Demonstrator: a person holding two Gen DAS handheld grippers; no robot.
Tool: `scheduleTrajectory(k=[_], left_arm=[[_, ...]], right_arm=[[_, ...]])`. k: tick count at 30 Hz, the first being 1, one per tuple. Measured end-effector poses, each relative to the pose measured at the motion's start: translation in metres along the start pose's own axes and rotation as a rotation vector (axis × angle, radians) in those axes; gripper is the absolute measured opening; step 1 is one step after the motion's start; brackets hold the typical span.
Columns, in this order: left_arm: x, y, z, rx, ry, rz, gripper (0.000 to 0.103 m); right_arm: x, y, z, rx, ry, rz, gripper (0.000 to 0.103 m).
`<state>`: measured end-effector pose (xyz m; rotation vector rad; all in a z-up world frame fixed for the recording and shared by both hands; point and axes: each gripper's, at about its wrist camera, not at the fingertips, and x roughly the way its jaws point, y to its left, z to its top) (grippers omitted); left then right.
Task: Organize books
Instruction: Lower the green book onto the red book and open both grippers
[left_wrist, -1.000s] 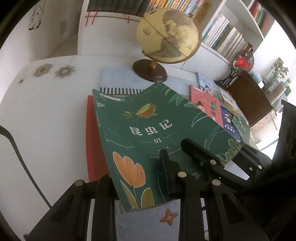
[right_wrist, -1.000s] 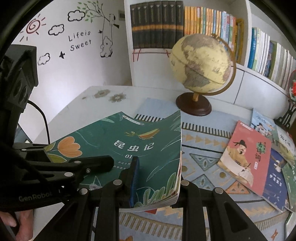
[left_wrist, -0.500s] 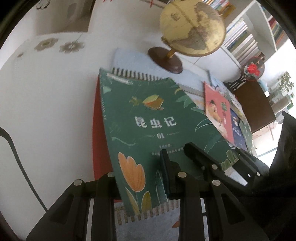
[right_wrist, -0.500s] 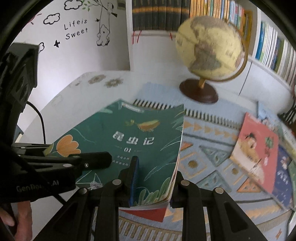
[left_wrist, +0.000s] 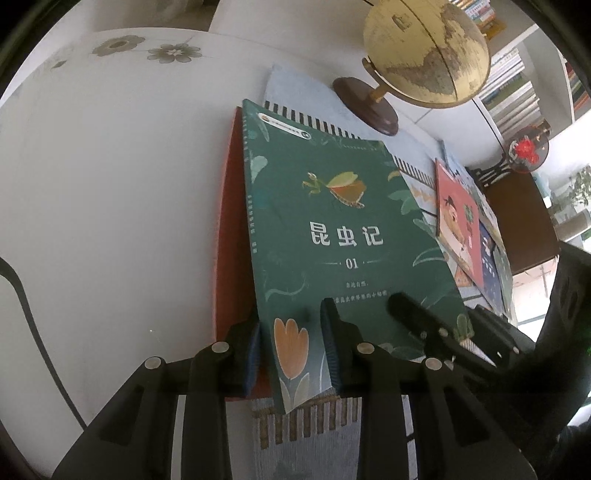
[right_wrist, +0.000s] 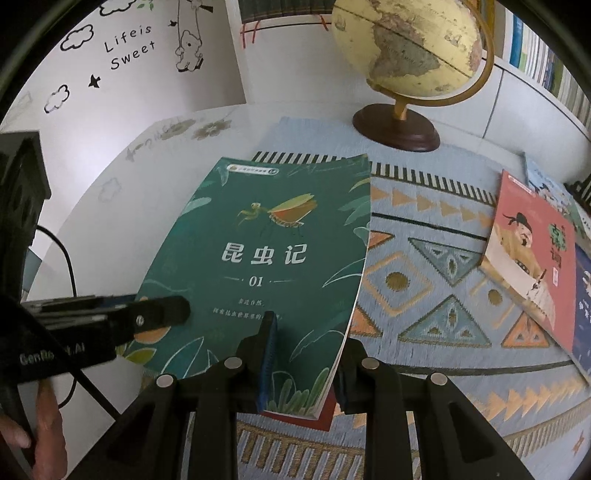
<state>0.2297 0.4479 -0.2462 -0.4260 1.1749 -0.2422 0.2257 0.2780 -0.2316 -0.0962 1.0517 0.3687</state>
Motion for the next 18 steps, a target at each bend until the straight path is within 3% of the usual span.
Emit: scheduleTrajectory(k=[18], left_arm=[[-0.013,0.012,-0.015,-0.02,-0.02,0.054,0.027]], right_arm=[[0.004,0.011,-0.004,-0.039,0.027,0.022,0.029]])
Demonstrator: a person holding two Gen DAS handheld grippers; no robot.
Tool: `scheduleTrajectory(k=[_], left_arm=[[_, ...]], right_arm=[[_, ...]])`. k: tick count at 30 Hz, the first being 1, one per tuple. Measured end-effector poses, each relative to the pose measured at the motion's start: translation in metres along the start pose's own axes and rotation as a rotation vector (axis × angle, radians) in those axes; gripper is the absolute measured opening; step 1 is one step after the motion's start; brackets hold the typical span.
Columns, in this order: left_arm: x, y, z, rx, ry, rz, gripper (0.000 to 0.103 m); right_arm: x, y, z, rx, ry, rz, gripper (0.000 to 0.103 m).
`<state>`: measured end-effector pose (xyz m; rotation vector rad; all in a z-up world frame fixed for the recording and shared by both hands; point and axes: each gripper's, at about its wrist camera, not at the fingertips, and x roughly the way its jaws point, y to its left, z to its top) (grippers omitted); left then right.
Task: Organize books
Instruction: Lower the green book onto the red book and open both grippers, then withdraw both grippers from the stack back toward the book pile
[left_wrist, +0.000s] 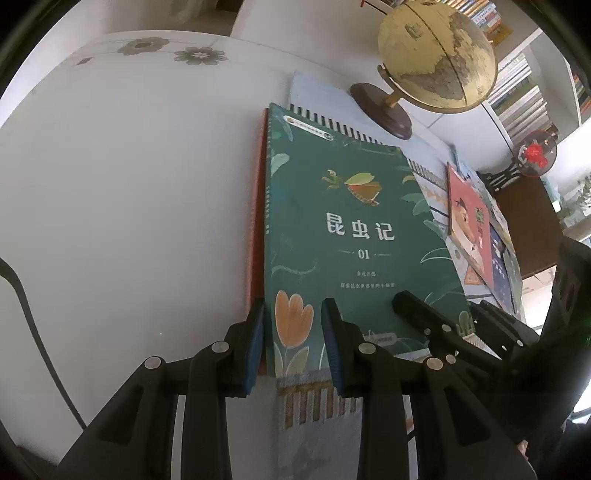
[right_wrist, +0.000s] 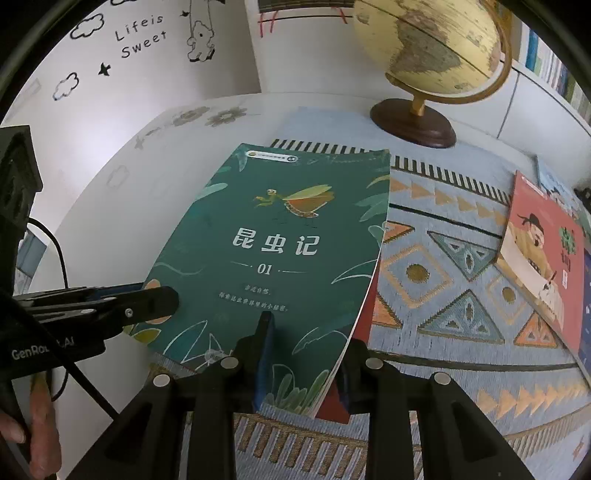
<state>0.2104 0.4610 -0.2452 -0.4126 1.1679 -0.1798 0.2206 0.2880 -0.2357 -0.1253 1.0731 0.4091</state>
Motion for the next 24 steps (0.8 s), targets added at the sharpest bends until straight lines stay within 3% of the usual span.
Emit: scheduleTrajectory(k=[2,5,11,17,24], left_arm=[[-0.003,0.004,-0.004,-0.01,-0.001,0.012,0.027],[-0.007,0.007,-0.01,-0.02,0.004,0.023,0.027],[-0.02,0.007,-0.027,-0.022,0.0,0.059,0.027],[-0.032,-0.012,-0.036,0.002,-0.01,0.061,0.028],[-0.048,-0.073,-0.054,0.077,-0.034,0.037,0.028]], right_arm=[[0.0,0.001,0.0,-0.008,0.007,0.007,0.031],[0.004,-0.001,0.0,-0.002,0.056,0.034,0.041],[-0.006,-0.011,-0.017,-0.009,0.117,0.036,0.046],[-0.035,-0.031,-0.037,0.035,0.093,-0.006,0.046],[-0.08,-0.051,-0.051,0.056,0.024,-0.019,0.046]])
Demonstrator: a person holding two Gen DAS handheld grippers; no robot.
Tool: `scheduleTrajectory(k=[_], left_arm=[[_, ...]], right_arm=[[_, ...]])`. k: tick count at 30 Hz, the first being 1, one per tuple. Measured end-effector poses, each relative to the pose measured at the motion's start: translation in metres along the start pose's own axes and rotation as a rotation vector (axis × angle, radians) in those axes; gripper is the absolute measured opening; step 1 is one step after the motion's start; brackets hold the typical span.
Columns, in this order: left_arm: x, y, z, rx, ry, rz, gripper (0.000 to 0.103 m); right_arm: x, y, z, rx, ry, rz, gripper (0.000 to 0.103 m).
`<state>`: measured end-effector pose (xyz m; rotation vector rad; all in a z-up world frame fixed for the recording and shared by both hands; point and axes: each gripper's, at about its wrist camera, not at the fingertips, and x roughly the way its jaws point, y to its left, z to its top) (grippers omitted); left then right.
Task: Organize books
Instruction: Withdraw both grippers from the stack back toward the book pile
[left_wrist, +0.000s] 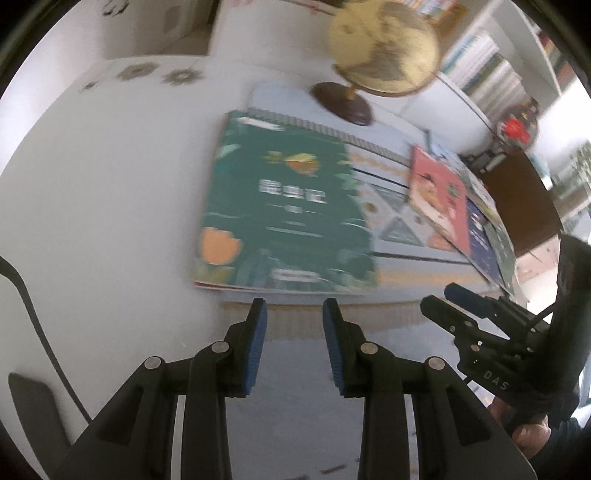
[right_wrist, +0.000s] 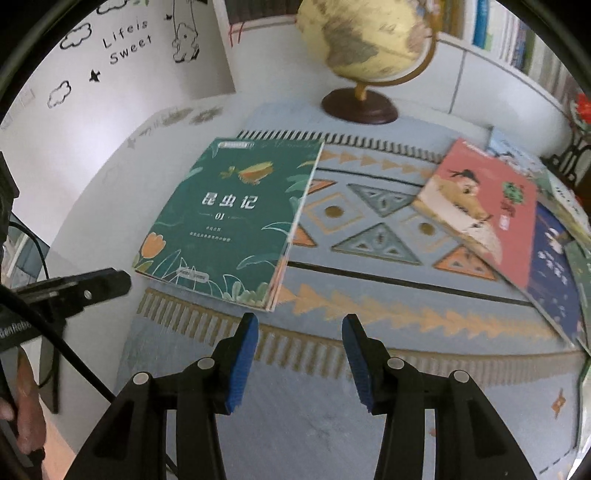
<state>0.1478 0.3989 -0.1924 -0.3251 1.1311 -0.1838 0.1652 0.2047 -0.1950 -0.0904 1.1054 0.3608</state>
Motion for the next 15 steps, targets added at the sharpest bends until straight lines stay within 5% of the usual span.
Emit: scheduleTrajectory(k=[4,8,15], left_arm=[[-0.005,-0.051,-0.009,0.082,0.001,0.009,0.033],[-0.011,-0.108,-0.023,0.119,-0.003,-0.002,0.064],[-0.015,-0.219,-0.062,0.191,-0.01,-0.082,0.068]], right_arm=[[-0.039,-0.022,-0.015,0.014,-0.075,-0.007,0.046],[-0.087,-0.064,-0.04,0.07,-0.149,-0.02,0.046],[-0.161,-0.159,-0.106,0.217,-0.23,-0.072,0.047]])
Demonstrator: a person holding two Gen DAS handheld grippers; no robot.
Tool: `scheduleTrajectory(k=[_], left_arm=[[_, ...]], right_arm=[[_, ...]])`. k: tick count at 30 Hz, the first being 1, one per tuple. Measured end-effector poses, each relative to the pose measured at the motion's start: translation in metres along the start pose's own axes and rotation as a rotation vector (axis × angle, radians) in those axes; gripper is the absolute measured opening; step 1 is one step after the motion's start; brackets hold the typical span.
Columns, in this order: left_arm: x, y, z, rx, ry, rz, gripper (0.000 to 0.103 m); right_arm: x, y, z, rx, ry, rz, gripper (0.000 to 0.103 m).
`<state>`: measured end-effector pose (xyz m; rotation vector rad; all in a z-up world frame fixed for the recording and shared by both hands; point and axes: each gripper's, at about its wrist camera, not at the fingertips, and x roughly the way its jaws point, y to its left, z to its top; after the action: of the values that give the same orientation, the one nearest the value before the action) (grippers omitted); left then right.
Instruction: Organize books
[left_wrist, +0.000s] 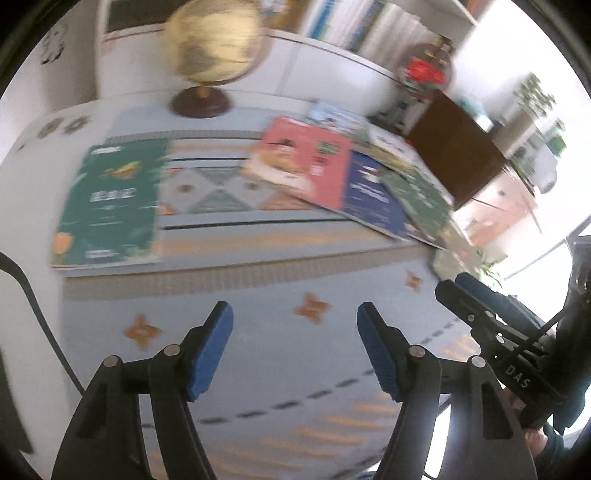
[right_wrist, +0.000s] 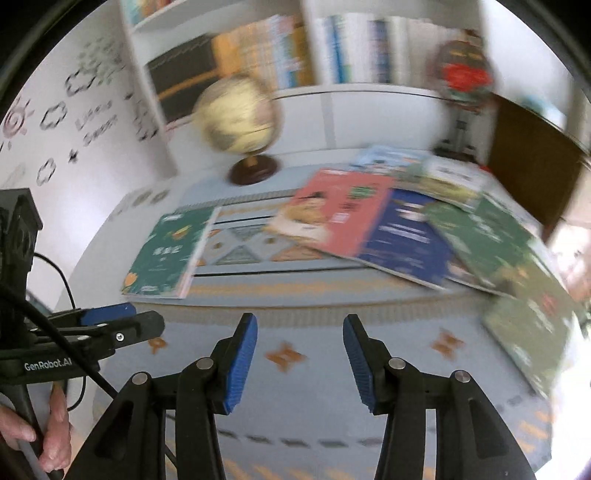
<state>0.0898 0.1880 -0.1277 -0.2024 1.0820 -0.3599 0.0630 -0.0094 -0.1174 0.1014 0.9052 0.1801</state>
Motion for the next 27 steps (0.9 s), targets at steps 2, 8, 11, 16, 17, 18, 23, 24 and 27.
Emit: scheduleTrajectory(k=[2,8,11,16,17,18,23,24,27], left_arm=[[0.003,-0.029,-0.005,0.026,-0.003,-0.014,0.068],[0.018,-0.111,-0.023,0.095,-0.015,-0.036,0.068],[0.024,-0.135,-0.027,0.136,0.001,-0.03,0.068],[0.035,-0.136,-0.004,0.165,-0.015,0.028,0.07],[0.038,-0.131,0.004,0.157,-0.02,0.034,0.07],[0.041,-0.125,0.011,0.147,-0.027,0.036,0.07],[0.057,-0.091,0.057,0.13,-0.056,0.099,0.07],[0.061,-0.083,0.068,0.13,-0.062,0.117,0.07],[0.078,-0.052,0.102,0.097,-0.074,0.154,0.075]], right_arm=[[-0.019,-0.033,-0.013,0.05,-0.003,-0.008,0.048],[-0.06,-0.111,-0.051,0.152,-0.009,-0.051,0.048],[-0.065,-0.135,-0.059,0.199,0.003,-0.047,0.048],[-0.063,-0.153,-0.053,0.228,0.004,-0.038,0.048],[-0.061,-0.153,-0.05,0.218,0.003,-0.045,0.048],[-0.058,-0.153,-0.045,0.203,0.004,-0.051,0.048],[-0.022,-0.148,-0.005,0.144,0.029,-0.053,0.048],[-0.016,-0.147,0.002,0.139,0.034,-0.048,0.048],[0.022,-0.139,0.038,0.119,0.058,-0.019,0.048]])
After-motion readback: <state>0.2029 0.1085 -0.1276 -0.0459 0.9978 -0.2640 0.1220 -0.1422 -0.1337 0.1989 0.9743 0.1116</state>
